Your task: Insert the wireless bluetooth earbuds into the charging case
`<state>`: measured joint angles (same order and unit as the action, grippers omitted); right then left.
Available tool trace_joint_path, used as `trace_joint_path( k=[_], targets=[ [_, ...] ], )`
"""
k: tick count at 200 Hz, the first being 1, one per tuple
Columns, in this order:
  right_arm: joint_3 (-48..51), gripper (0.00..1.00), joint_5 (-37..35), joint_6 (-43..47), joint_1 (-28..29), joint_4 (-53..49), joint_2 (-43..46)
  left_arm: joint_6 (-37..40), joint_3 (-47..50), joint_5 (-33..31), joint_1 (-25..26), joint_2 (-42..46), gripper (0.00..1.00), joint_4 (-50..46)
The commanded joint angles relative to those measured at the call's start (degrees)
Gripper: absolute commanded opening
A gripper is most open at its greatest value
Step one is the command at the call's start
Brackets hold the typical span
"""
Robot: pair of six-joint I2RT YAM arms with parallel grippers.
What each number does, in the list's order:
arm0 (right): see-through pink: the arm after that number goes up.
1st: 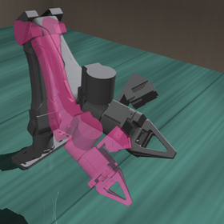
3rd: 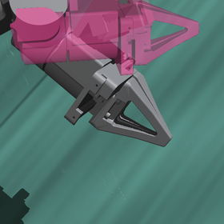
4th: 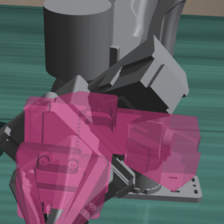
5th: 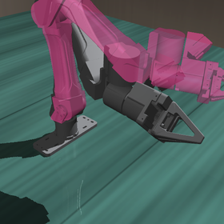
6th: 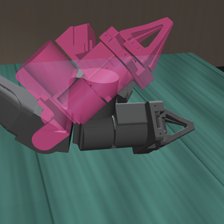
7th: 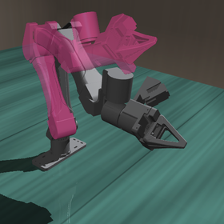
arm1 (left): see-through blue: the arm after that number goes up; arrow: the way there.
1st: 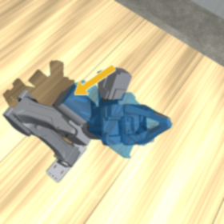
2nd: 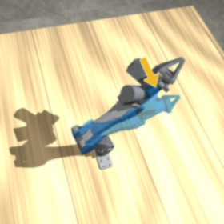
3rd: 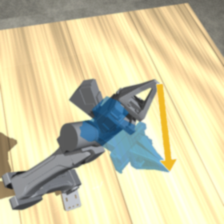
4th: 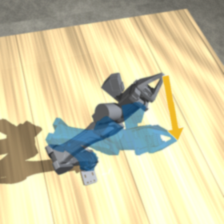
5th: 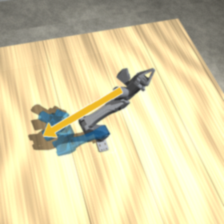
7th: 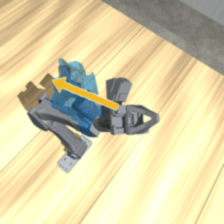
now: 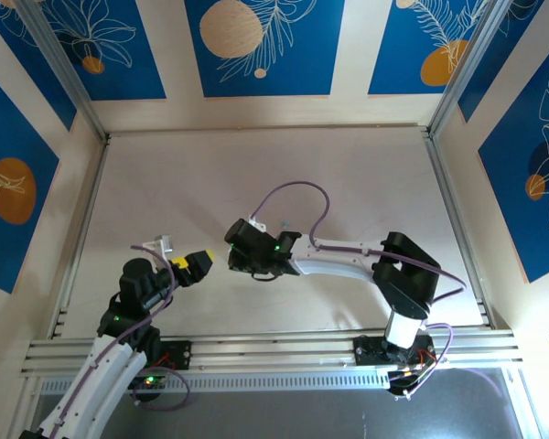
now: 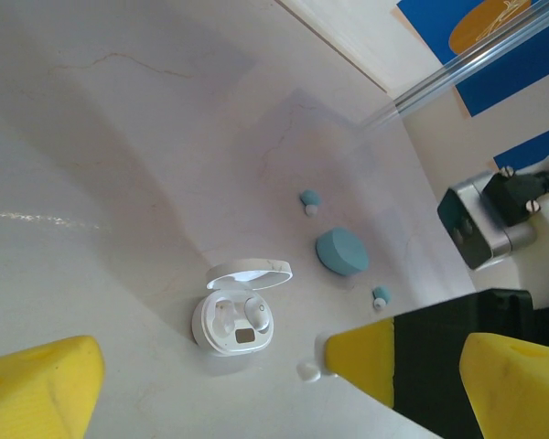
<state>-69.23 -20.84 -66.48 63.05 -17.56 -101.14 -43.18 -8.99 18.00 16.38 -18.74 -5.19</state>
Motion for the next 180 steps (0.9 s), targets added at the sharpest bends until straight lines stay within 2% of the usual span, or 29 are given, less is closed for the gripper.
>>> trace_joint_path(
  k=[1,93,180],
  targets=[
    [-2.82,0.15,-3.07,1.44,-0.16,-5.19,-3.00,0.55,-0.47,0.42,-0.56,0.64,1.00,0.07],
    [-8.96,0.15,-4.13,1.53,-0.79,-7.54,-9.64,0.55,-0.59,0.57,-0.55,0.90,1.00,-0.22],
    [-10.56,0.15,-4.43,1.61,-1.48,-8.06,-11.71,0.55,-0.59,0.69,-0.56,0.99,1.00,-0.19]
  ],
)
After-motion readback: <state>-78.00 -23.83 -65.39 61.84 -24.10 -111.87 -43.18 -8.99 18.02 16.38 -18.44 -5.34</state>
